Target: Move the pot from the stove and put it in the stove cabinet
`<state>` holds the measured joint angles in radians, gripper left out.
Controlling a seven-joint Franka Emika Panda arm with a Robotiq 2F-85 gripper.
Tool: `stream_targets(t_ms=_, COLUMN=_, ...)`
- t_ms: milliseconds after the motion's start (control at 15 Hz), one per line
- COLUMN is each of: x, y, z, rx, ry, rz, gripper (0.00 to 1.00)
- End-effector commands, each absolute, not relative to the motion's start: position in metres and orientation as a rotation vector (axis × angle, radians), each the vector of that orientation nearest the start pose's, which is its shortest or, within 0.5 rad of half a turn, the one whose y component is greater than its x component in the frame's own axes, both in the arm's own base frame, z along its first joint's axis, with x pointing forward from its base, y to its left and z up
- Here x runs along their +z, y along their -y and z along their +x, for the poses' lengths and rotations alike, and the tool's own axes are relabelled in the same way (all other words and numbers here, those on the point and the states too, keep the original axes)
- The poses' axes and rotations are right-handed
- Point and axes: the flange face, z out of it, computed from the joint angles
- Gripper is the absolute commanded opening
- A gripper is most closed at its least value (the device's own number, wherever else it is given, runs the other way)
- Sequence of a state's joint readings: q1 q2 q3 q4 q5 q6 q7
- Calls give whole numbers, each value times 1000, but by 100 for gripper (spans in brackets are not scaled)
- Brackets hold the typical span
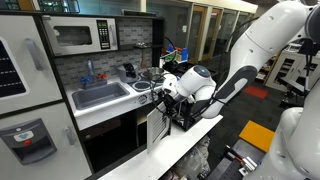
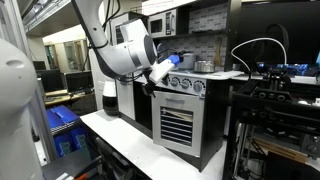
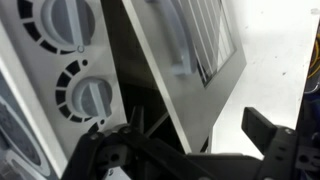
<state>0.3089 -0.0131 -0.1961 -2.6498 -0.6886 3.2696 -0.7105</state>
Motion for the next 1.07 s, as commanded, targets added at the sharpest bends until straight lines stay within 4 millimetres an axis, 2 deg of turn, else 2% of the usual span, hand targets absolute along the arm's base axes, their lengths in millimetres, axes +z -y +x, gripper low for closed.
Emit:
stream_targets(t_ms=0, x=330, y=-117, z=438, rx=-1030, ry=2234, rz=-2397, gripper=100)
stream_targets(t_ms=200, x=325, y=-129, z=437, rx=-1067, ry=2214, rz=-2364, gripper=100)
stream_targets(t_ms=533, x=288, y=-170, z=415, rx=-986, ry=2332, rz=-2175, gripper=100)
stream_targets(t_ms=667, x=278, y=-179, z=412, rx=-966, ry=2369, rz=-2117, gripper=100)
stream_targets(t_ms=1000, x=270, y=-182, z=418, rx=-941, ry=2469, rz=-2017, gripper=100)
